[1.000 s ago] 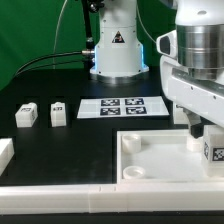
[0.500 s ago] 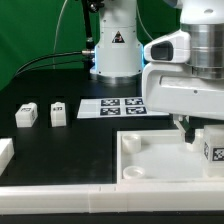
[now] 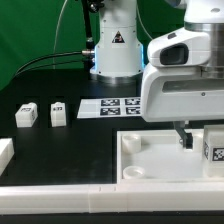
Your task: Assemble one leg
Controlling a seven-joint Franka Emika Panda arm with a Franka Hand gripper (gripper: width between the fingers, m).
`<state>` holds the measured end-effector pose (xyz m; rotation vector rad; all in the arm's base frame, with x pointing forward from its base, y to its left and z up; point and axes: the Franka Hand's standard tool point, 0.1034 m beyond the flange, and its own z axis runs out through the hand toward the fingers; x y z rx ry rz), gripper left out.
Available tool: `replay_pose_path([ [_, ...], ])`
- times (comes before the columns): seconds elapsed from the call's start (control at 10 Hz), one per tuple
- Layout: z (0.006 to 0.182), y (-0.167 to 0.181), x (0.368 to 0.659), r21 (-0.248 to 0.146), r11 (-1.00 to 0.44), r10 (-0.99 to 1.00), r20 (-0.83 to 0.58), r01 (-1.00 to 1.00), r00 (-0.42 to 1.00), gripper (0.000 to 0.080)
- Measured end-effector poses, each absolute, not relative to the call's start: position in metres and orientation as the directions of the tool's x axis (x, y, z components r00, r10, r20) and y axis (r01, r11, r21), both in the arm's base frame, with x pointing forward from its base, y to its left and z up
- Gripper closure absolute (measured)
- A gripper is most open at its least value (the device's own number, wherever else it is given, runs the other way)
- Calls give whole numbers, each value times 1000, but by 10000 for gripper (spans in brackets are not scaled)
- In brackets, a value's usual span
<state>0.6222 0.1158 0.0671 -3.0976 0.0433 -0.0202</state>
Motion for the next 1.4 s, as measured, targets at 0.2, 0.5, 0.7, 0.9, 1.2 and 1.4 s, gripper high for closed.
replay_pose_path([
  [0.2, 67, 116, 622, -45, -998, -38, 12, -38, 999, 151],
  [0.5, 67, 116, 622, -45, -998, -38, 12, -38, 999, 476],
  [0.7, 67, 116, 622, -45, -998, -38, 12, -38, 999, 509],
  [0.9, 67, 116, 622, -48, -996, -80, 9, -80, 997, 509],
  [1.2, 67, 109, 623, -51, -932, -359, -6, -359, 933, 509],
  [1.4, 67, 100, 623, -36, -856, -516, -11, -516, 857, 507],
])
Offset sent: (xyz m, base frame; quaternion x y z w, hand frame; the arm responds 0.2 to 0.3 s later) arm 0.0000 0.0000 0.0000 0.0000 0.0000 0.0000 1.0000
